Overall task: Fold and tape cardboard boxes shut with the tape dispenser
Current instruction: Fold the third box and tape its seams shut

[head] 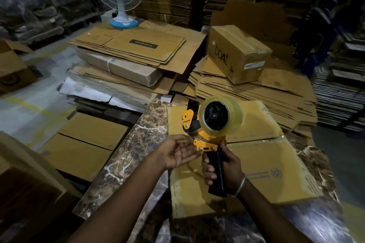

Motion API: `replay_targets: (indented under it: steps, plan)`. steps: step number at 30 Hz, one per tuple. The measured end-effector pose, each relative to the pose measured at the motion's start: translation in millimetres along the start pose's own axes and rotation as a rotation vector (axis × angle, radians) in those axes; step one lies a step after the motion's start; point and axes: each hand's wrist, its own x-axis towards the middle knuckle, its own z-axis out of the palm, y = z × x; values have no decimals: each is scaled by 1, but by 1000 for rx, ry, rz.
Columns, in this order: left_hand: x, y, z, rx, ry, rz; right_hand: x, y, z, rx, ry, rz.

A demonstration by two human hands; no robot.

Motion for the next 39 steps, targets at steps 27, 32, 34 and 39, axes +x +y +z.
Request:
replay_targets:
  steps: [27, 32, 34, 39]
  plan:
    - [0, 64, -16, 514, 210, -70, -7, 9, 9, -116, 31, 58]
    - [7, 65, -12, 798, 235, 17, -4, 16, 13, -144, 75, 84]
    - [10, 69, -12, 892, 200, 26, -1, 19, 19, -161, 117, 88]
    - [25, 89, -20, 974, 275, 147, 5, 23, 27, -141, 218, 88]
